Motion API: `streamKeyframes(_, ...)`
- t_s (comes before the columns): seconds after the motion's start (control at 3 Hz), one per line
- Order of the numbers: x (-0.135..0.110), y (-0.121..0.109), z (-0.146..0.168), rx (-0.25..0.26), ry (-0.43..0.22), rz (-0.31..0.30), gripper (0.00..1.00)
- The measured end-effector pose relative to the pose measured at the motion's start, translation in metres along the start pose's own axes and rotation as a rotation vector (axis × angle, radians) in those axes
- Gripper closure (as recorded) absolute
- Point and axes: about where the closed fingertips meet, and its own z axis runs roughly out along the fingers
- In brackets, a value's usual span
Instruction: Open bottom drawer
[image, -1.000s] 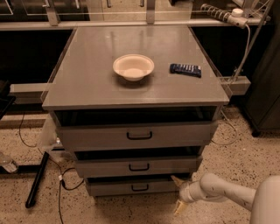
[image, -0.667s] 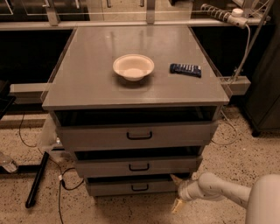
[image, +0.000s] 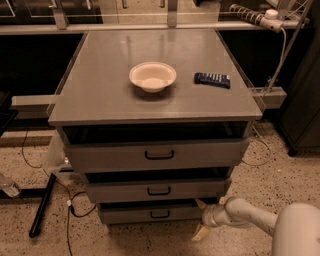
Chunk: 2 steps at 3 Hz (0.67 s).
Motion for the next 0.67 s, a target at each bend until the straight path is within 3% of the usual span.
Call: streamKeyframes(0.67, 0.007, -0.029, 0.029, 0.05, -0.075, 0.102, 0.0)
